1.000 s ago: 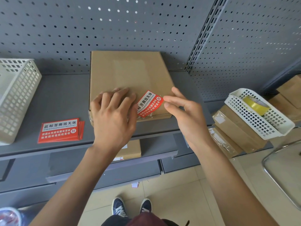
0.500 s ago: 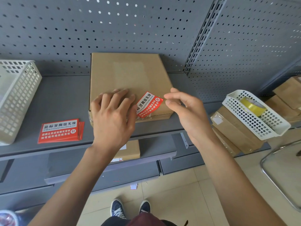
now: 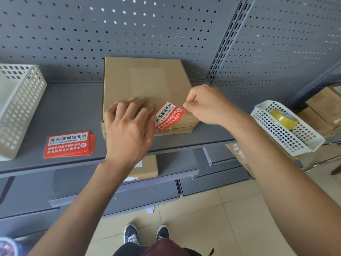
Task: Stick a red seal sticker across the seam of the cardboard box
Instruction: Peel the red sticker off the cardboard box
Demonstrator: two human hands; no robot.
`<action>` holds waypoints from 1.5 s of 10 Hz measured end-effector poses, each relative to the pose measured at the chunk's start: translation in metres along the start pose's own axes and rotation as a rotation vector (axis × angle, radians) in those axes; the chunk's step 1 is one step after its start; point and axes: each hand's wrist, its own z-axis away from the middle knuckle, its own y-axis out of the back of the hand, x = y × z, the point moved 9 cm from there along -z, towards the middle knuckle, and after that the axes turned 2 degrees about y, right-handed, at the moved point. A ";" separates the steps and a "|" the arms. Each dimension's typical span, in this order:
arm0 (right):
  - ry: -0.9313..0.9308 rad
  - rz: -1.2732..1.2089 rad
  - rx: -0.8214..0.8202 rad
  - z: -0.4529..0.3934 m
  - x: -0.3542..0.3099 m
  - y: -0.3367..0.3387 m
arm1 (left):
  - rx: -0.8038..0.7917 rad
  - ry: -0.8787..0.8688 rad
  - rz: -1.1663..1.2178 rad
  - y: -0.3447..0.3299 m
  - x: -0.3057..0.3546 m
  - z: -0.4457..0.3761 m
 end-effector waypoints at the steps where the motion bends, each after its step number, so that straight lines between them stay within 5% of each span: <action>1: -0.014 0.048 -0.140 -0.006 0.000 -0.006 | -0.007 0.006 -0.001 0.000 -0.001 0.000; 3: -0.022 0.129 -0.246 -0.006 -0.003 -0.014 | 0.006 0.001 -0.005 0.001 0.000 -0.001; 7: 0.012 0.100 -0.210 -0.006 -0.006 -0.012 | 0.015 0.002 -0.007 0.001 0.001 -0.001; 15: 0.058 -0.390 -0.011 0.002 0.008 -0.018 | 0.000 0.018 -0.010 0.001 -0.001 -0.001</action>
